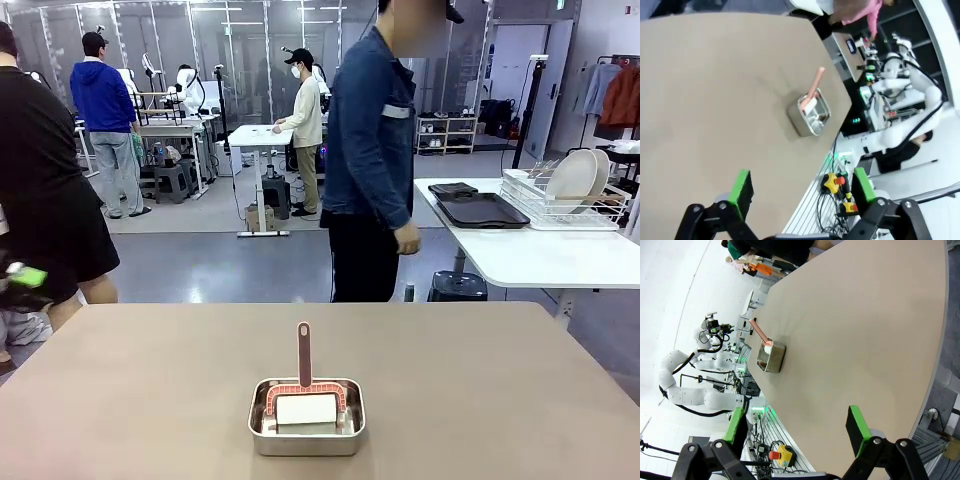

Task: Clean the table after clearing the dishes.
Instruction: Place the Lint Roller back on top of the Airtight Container.

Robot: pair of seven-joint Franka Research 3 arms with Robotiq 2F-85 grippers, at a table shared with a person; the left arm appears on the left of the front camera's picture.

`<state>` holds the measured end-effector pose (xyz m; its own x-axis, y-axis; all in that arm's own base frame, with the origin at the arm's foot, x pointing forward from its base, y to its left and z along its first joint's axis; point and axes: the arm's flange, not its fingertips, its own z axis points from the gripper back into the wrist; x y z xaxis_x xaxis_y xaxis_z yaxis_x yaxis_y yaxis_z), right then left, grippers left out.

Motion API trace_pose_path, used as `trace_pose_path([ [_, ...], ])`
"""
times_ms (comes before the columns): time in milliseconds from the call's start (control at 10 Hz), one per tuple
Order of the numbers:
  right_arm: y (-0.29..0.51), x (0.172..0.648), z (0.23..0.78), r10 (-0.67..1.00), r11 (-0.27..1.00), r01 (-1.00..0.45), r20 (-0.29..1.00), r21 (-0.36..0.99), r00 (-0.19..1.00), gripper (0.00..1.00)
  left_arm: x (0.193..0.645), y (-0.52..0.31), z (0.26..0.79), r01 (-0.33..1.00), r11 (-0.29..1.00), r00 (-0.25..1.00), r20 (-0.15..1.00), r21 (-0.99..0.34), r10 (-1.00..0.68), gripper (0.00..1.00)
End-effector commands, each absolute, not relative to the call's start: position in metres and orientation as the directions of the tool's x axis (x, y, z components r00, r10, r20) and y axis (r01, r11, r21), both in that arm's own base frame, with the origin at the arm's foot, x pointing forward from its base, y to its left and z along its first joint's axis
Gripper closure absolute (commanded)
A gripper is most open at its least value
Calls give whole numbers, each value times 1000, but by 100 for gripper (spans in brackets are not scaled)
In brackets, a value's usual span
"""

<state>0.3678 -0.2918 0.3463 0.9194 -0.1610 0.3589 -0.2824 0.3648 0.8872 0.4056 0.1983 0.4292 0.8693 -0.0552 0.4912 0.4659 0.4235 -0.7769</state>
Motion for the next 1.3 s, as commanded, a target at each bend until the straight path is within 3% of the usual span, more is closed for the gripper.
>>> trace_pose_path([
  [0, -290, 368, 348, -170, 368, -277, 358, 887, 918, 0, 415, 248, 421, 451, 380, 874, 485, -808, -5, 0],
  [300, -290, 368, 348, -170, 368, -277, 358, 887, 918, 0, 404, 311, 408, 333, 377, 891, 419, -864, 172, 0],
  [1200, -290, 368, 348, -170, 368, -277, 358, 887, 918, 0, 394, 302, 398, 356, 407, 894, 434, -841, 115, 0],
])
